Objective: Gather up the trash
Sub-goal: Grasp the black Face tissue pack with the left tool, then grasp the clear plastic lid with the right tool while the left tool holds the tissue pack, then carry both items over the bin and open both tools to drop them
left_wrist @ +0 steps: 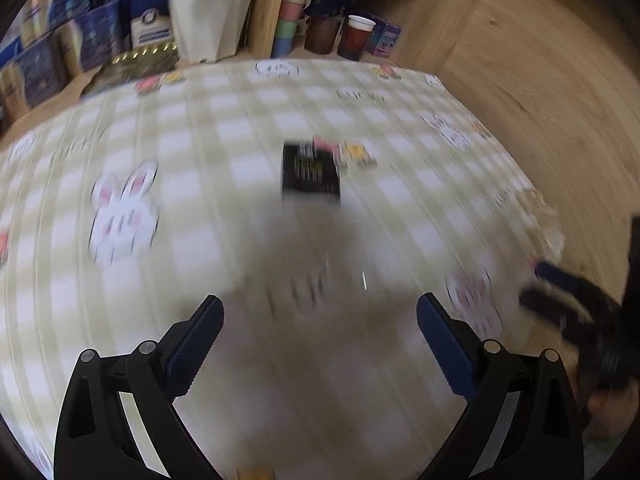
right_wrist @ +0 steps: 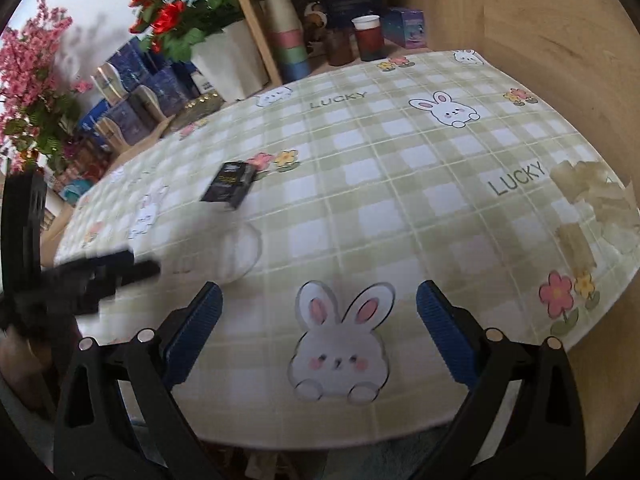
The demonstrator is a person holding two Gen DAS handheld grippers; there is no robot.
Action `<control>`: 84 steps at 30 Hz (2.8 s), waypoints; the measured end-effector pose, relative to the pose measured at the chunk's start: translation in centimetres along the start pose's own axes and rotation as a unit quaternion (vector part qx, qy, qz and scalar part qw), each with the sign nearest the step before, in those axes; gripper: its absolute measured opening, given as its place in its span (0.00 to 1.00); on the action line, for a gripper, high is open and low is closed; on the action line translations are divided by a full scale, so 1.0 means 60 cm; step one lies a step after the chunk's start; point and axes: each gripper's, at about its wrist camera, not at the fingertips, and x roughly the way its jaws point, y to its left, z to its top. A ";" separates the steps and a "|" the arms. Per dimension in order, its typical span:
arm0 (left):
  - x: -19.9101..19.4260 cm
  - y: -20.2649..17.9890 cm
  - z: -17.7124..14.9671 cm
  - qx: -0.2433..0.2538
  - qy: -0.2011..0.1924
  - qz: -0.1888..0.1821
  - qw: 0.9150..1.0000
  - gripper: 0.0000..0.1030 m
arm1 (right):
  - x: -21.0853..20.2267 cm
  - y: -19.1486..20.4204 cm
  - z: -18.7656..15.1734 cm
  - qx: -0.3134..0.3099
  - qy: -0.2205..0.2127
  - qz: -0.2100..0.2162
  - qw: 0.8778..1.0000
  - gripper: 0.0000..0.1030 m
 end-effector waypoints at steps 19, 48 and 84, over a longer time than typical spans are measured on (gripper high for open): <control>0.158 -0.024 0.143 0.065 0.047 0.082 0.993 0.34 | 0.031 -0.021 0.012 -0.019 0.002 -0.020 1.000 0.93; -0.256 0.242 -0.175 -0.134 -0.047 0.005 0.990 0.29 | 0.170 0.190 0.017 -0.170 0.064 0.002 0.983 0.65; -0.214 0.009 -0.393 0.000 0.064 -0.070 0.995 0.31 | -0.172 0.133 -0.152 -0.078 -0.041 0.128 0.988 0.65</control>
